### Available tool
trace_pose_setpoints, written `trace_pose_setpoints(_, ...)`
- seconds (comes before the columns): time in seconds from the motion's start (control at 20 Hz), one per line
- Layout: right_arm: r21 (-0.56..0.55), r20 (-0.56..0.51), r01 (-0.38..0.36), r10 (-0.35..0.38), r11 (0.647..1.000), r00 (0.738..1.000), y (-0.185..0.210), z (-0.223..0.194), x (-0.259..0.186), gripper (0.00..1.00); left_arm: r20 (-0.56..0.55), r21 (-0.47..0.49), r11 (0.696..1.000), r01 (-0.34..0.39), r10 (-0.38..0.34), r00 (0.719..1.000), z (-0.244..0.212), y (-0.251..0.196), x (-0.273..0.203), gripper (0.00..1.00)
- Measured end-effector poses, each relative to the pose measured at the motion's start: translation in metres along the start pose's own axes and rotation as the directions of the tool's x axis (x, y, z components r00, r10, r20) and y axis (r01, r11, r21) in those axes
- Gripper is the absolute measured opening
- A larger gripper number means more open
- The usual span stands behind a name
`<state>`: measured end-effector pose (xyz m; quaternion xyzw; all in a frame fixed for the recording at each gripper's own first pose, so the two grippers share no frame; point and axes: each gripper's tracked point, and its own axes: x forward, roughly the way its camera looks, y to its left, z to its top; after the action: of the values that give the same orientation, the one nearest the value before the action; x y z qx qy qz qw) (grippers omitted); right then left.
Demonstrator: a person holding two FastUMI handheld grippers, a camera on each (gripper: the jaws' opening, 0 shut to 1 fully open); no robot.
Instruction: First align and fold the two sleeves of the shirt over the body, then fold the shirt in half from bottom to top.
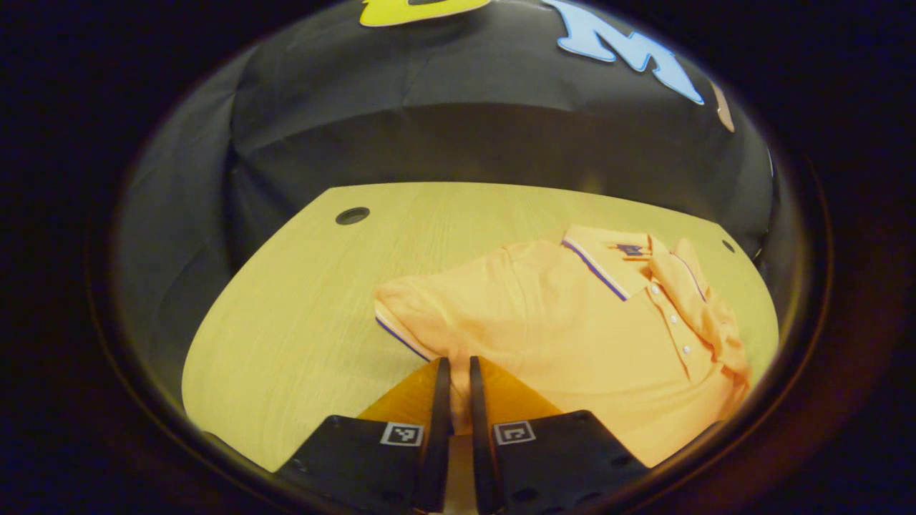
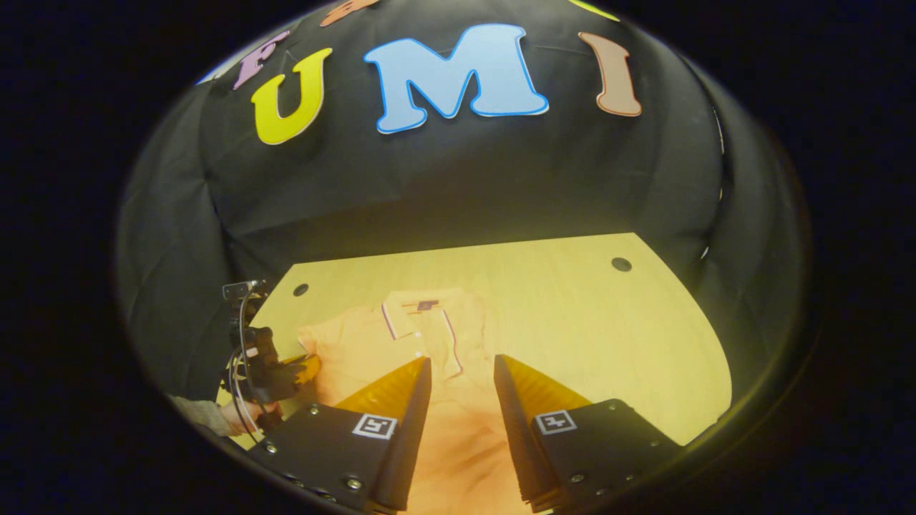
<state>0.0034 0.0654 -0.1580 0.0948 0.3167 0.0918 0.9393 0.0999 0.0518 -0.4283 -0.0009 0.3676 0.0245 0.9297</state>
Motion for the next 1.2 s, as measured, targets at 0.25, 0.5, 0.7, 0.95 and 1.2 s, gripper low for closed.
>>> trace_pose_setpoints(0.25, 0.016, 0.000, 0.004, -0.004, 1.000, 1.000, -0.006, -0.004, -0.003, 0.56, -0.007, 0.052, 0.999, -0.014, 0.014, 1.000, 0.006, -0.010, -0.004, 0.12)
trace_pose_setpoints(0.5, 0.052, 0.003, 0.016, -0.017, 0.998, 1.000, -0.015, -0.009, -0.007, 0.56, 0.099, 0.207, 0.976, 0.067, -0.089, 0.991, 0.053, -0.071, -0.021, 0.12)
trace_pose_setpoints(0.7, 0.088, 0.009, 0.035, -0.036, 0.996, 0.999, -0.029, -0.014, -0.014, 0.56, 0.113, 0.290, 0.945, 0.154, -0.193, 0.975, 0.065, -0.133, -0.037, 0.12)
trace_pose_setpoints(0.95, 0.144, 0.014, 0.068, -0.071, 0.987, 0.997, -0.052, -0.022, -0.027, 0.55, 0.066, 0.346, 0.912, 0.220, -0.257, 0.964, 0.050, -0.187, -0.045, 0.12)
trace_pose_setpoints(1.2, 0.173, 0.008, 0.100, -0.103, 0.980, 0.995, -0.076, -0.035, -0.041, 0.56, -0.003, 0.371, 0.905, 0.206, -0.221, 0.975, 0.025, -0.195, -0.031, 0.14)
